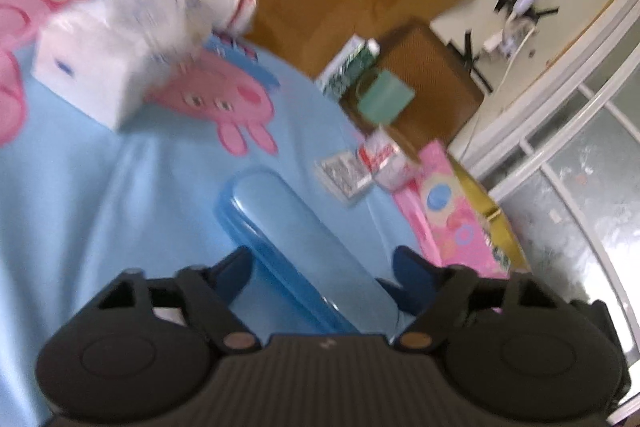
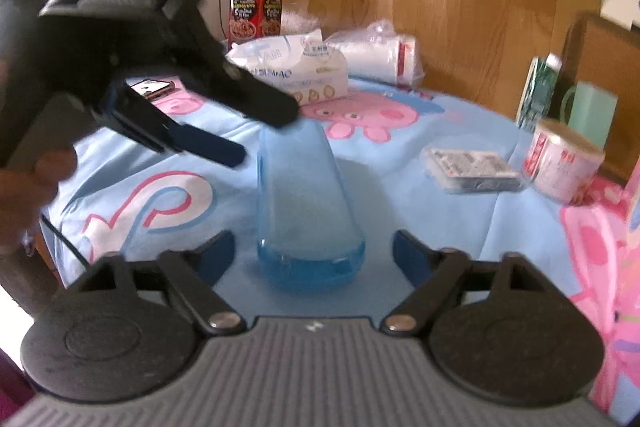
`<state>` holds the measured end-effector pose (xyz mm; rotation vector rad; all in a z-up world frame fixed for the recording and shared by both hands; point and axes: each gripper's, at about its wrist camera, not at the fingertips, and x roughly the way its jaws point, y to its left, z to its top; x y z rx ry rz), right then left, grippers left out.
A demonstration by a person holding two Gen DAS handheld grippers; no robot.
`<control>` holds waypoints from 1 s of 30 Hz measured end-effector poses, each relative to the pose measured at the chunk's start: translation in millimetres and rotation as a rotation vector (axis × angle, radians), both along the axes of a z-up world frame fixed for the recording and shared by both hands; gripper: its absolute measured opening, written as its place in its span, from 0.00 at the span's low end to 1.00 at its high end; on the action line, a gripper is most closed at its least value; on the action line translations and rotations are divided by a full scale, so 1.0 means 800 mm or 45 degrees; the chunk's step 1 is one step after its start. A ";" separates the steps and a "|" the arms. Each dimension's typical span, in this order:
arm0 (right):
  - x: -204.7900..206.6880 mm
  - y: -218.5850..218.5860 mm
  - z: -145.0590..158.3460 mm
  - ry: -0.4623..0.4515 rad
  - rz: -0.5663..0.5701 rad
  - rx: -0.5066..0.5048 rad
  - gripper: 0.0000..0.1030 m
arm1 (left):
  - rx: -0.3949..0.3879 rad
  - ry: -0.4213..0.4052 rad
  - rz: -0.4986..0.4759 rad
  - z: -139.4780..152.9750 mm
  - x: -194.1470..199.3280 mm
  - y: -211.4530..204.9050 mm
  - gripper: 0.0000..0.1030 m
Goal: Organize soft objects
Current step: 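Hold the blue case in the right gripper while the left gripper grasps it, then lower the blue case into the pink tin and open the left gripper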
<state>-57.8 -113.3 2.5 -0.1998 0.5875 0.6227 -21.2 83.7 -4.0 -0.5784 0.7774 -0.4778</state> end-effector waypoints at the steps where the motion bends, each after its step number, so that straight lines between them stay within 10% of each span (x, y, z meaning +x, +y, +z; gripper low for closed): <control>1: 0.002 -0.001 -0.001 0.025 0.009 0.023 0.53 | 0.007 0.019 -0.021 -0.005 0.005 -0.011 0.64; 18: -0.018 -0.137 0.065 -0.350 -0.448 0.154 0.54 | 0.190 -0.308 -0.385 0.104 0.051 -0.218 0.62; 30: -0.012 -0.247 0.049 -0.408 -0.803 0.164 0.54 | 0.249 -0.328 -0.619 0.094 0.078 -0.383 0.65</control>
